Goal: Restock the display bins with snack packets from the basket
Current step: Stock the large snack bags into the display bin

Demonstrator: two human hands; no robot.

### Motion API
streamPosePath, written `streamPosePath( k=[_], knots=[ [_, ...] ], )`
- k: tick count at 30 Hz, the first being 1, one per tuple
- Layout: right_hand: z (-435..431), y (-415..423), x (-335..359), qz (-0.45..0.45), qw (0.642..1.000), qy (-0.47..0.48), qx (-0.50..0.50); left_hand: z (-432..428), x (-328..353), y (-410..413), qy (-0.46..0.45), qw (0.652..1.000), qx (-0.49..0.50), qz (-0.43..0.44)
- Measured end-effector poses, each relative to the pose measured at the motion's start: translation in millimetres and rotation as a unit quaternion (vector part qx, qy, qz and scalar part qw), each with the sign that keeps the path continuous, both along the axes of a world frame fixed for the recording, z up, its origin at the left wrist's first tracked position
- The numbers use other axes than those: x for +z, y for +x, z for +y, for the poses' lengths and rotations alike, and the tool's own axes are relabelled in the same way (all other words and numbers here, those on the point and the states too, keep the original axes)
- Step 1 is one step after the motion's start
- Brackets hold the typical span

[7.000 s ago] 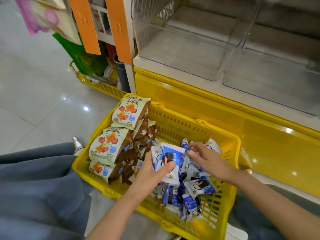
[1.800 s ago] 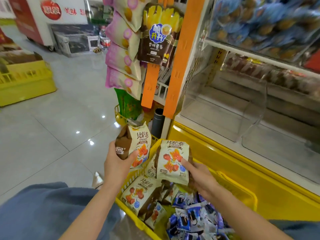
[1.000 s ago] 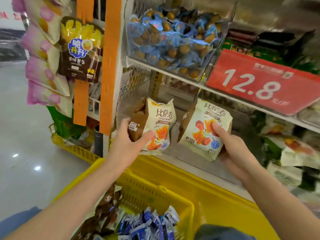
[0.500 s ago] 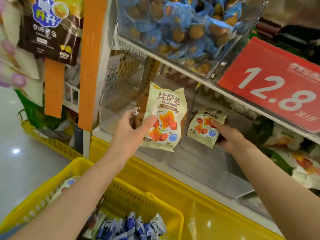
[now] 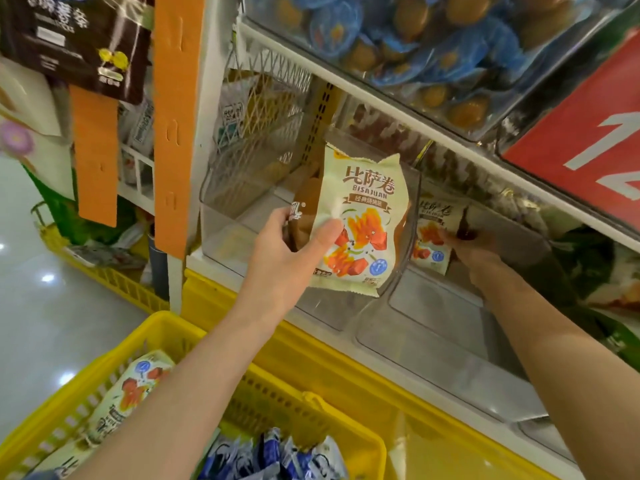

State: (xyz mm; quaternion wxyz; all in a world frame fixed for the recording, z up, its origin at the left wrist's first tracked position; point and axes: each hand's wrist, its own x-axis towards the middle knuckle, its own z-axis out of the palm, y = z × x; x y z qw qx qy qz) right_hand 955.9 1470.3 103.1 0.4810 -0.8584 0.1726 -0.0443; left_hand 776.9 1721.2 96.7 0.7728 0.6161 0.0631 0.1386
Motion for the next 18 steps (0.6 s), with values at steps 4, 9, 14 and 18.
streamPosePath(
  k=[4, 9, 14, 18],
  knots=[
    [-1, 19, -18, -0.006, 0.999, -0.040, -0.007, -1, -4, 5, 0.000, 1.000, -0.015, 0.004],
    [-4, 26, -29, 0.002, 0.999, -0.037, -0.027, -1, -6, 9, 0.005, 1.000, -0.021, -0.004],
    [12, -6, -17, -0.019, 0.990, -0.142, 0.001, -5, -9, 7, 0.013, 0.999, -0.037, 0.001],
    [38, -84, 2, -0.190, 0.975, -0.073, 0.089, -9, -11, 2, 0.023, 0.998, -0.054, 0.006]
  ],
)
